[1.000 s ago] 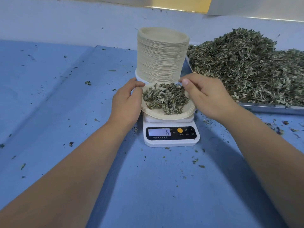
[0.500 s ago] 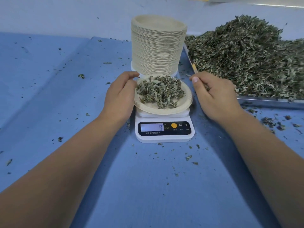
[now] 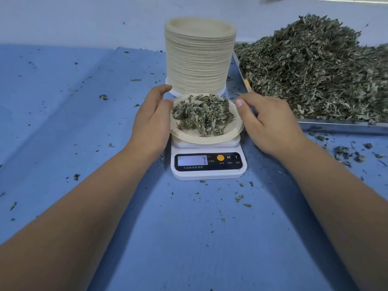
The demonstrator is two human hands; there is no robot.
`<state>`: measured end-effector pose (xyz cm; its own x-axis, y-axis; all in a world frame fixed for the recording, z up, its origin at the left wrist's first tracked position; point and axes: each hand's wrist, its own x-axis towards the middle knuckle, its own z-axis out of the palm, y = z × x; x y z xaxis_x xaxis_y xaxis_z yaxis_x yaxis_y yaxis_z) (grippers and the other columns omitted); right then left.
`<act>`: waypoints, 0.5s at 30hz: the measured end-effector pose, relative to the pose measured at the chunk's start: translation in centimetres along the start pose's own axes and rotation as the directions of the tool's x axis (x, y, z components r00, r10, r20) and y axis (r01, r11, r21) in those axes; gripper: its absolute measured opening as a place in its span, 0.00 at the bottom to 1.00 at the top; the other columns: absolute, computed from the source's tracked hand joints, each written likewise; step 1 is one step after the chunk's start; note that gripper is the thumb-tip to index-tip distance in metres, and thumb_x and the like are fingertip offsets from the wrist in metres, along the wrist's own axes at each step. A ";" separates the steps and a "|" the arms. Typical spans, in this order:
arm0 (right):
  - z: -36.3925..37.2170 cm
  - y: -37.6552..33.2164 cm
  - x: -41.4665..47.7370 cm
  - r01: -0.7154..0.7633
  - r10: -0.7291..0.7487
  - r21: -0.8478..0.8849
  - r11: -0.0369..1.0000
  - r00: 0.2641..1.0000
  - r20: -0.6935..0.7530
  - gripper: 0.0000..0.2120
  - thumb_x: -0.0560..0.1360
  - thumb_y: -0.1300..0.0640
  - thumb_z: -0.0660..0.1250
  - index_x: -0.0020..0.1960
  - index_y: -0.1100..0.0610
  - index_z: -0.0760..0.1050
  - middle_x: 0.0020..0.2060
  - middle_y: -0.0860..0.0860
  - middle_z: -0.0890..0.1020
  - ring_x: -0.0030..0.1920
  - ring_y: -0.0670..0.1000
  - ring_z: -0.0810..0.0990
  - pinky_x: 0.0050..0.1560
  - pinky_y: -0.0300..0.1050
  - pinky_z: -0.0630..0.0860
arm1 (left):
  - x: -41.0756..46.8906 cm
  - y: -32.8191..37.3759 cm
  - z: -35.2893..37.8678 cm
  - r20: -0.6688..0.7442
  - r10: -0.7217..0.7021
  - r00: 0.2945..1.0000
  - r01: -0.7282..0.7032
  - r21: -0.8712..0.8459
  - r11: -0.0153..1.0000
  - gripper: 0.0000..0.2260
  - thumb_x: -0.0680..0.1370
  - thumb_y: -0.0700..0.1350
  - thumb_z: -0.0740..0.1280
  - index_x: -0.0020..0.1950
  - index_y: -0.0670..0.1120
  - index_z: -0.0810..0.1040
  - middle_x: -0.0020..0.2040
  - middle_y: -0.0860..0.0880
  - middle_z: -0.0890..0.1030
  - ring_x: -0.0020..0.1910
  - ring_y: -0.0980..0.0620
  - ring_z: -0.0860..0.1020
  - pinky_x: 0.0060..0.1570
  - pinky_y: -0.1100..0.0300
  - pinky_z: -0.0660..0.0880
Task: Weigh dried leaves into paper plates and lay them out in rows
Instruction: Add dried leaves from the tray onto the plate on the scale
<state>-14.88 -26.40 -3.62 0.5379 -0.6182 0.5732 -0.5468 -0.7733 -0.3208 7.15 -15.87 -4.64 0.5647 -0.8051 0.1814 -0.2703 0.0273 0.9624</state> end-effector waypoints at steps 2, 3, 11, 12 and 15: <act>0.1 -0.1 0.0 -0.006 0.006 0.004 1.000 1.000 0.018 0.16 0.85 0.48 0.56 0.53 0.54 0.80 0.31 0.53 0.78 0.38 0.59 0.76 0.41 0.47 0.65 | 0.0 0.3 0.2 0.000 -0.062 0.998 0.062 -0.031 0.998 0.14 0.75 0.56 0.58 0.55 0.71 0.75 0.57 0.70 0.77 0.62 0.69 0.73 0.67 0.54 0.70; 0.1 -0.2 0.0 -0.015 0.014 0.015 1.000 1.000 0.023 0.16 0.85 0.47 0.56 0.52 0.54 0.80 0.31 0.54 0.78 0.38 0.59 0.76 0.43 0.46 0.65 | 0.1 0.4 0.4 0.005 -0.103 0.995 0.103 -0.077 0.992 0.15 0.73 0.56 0.58 0.56 0.69 0.77 0.58 0.67 0.78 0.64 0.62 0.75 0.69 0.49 0.71; 0.1 -2.3 0.6 -0.284 0.268 0.398 0.873 0.959 0.097 0.08 0.80 0.49 0.66 0.45 0.48 0.82 0.30 0.40 0.81 0.31 0.39 0.76 0.35 0.33 0.68 | 0.7 0.8 0.6 -0.065 -0.307 0.950 0.232 -0.511 0.828 0.13 0.77 0.45 0.61 0.54 0.50 0.83 0.42 0.54 0.87 0.44 0.53 0.86 0.47 0.50 0.82; -0.1 -2.6 0.7 -0.301 0.272 0.444 0.844 0.954 0.128 0.06 0.79 0.49 0.67 0.46 0.47 0.82 0.32 0.39 0.82 0.32 0.37 0.76 0.38 0.35 0.70 | 0.9 1.2 0.4 -0.072 -0.317 0.946 0.224 -0.564 0.795 0.12 0.79 0.42 0.60 0.55 0.47 0.83 0.39 0.53 0.86 0.40 0.53 0.86 0.42 0.52 0.82; -0.7 -3.8 0.9 -0.298 0.203 0.570 0.766 0.953 0.227 0.05 0.76 0.49 0.71 0.49 0.48 0.82 0.42 0.41 0.85 0.45 0.36 0.81 0.50 0.40 0.74 | 1.3 2.0 -1.2 -0.101 -0.325 0.940 0.206 -0.592 0.779 0.14 0.81 0.40 0.59 0.57 0.45 0.83 0.47 0.49 0.86 0.45 0.49 0.86 0.44 0.47 0.84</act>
<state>-12.81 -23.94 -1.41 0.5472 -0.7775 0.3101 -0.2138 -0.4880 -0.8462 8.32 -16.17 -2.18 0.6974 -0.7063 -0.1219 0.3672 0.2061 0.9070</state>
